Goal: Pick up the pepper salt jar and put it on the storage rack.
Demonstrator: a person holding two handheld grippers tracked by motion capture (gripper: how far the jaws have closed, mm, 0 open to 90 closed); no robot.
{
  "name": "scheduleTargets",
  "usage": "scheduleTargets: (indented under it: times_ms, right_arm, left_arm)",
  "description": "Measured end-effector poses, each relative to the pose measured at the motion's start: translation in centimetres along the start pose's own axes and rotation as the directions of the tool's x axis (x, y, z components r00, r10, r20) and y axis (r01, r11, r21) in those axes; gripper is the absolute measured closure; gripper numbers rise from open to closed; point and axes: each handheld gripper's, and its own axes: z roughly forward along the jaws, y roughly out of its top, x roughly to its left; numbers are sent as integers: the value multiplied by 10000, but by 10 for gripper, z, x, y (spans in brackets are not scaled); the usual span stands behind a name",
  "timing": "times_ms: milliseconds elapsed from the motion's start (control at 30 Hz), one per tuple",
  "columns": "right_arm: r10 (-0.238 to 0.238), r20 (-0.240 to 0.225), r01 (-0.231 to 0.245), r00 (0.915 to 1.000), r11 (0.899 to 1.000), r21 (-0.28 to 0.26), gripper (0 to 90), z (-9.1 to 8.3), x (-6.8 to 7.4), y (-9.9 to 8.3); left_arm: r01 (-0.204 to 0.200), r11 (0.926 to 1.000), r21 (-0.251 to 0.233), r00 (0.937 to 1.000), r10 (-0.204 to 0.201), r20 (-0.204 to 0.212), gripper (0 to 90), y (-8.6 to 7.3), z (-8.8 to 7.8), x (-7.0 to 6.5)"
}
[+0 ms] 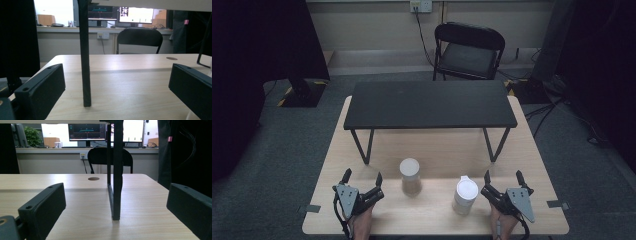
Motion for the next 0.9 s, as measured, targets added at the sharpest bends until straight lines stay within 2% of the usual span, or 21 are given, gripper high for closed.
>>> scheduleTargets:
  times_ms: [233,400,700,900]
  right_arm:
    - [3,-2,-3,10000,10000,0,14,0,0,0]
    - [3,-6,-3,10000,10000,1,14,0,0,0]
    - [1,-7,-1,10000,10000,1,14,0,0,0]
    - [2,-2,-2,10000,10000,3,14,0,0,0]
  left_arm:
    - [49,9999,-164,9994,-43,341,0,10,-3,0]
    - [31,9998,-184,9993,-24,372,0,14,-4,0]
    - [187,9995,-240,9964,-166,835,0,29,-7,1]
    - [158,9993,-343,9937,-119,1117,0,36,-7,-1]
